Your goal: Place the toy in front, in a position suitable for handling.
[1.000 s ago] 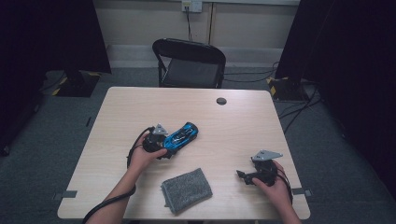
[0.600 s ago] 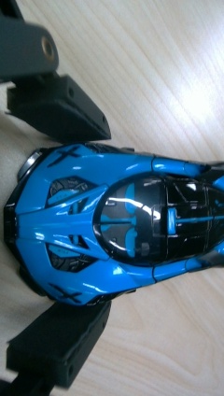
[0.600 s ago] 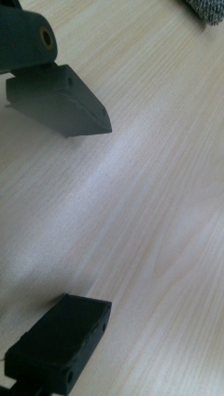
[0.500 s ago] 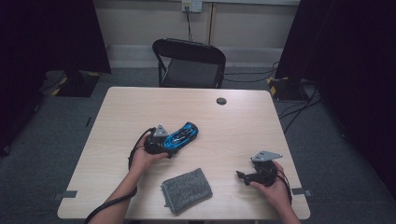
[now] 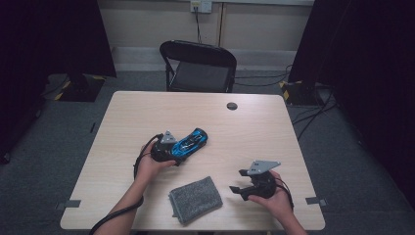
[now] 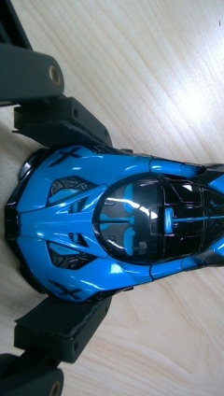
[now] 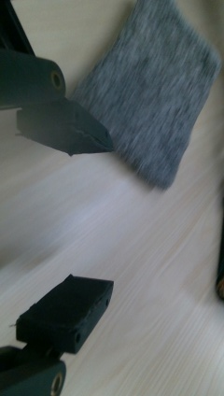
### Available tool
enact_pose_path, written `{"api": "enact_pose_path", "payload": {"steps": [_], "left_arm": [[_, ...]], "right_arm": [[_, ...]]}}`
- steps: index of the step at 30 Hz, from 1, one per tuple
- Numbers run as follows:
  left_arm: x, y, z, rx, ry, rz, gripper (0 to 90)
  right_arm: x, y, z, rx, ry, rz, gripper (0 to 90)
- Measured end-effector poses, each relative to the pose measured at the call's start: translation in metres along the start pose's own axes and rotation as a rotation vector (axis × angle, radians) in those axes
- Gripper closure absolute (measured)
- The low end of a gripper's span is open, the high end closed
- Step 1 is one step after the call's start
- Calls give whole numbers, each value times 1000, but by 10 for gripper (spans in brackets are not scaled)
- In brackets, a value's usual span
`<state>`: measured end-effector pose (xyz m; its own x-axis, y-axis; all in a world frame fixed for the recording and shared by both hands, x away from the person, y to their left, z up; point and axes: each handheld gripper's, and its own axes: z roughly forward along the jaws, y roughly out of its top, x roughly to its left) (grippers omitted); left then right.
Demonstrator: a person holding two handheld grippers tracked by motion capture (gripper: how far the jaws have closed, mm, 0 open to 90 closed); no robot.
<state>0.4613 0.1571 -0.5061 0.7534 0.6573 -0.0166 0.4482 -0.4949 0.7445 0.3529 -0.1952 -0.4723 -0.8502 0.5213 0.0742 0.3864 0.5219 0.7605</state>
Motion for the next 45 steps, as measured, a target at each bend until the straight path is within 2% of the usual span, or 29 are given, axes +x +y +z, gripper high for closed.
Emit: {"api": "enact_pose_path", "payload": {"steps": [2,4,6,11,16,18,22,23,25,27,29,33,36,41,43,45], "left_arm": [[0,0,0,0,1,0,257],[0,0,0,0,1,0,256],[0,0,0,0,0,0,256],[0,0,0,0,-2,-2,256],[0,0,0,0,-2,-3,256],[0,0,0,0,-2,-3,256],[0,0,0,0,-2,-3,256],[0,0,0,0,-2,-3,255],[0,0,0,0,-1,-4,255],[0,0,0,-1,1,-5,256],[0,0,0,0,1,-4,256],[0,0,0,0,1,-4,256],[0,0,0,0,1,-5,256],[0,0,0,1,3,-4,256],[0,0,0,1,3,-4,256],[0,0,0,1,4,-4,256]], "right_arm": [[9,9,6,-9,45,-18,312],[20,19,19,-13,111,-33,344],[22,21,22,-10,121,-36,346],[37,30,40,-16,210,-69,405],[49,30,59,33,228,-116,406],[50,29,61,36,230,-114,403],[52,27,67,58,208,-134,430],[51,27,67,67,199,-131,468],[50,27,67,66,199,-127,482],[46,26,67,63,193,-97,538],[41,24,66,56,187,-52,550],[32,22,61,62,109,-32,547],[23,19,56,56,82,5,546],[13,12,46,47,8,44,512],[12,11,44,39,11,29,449],[13,11,42,36,5,-27,385]]}}
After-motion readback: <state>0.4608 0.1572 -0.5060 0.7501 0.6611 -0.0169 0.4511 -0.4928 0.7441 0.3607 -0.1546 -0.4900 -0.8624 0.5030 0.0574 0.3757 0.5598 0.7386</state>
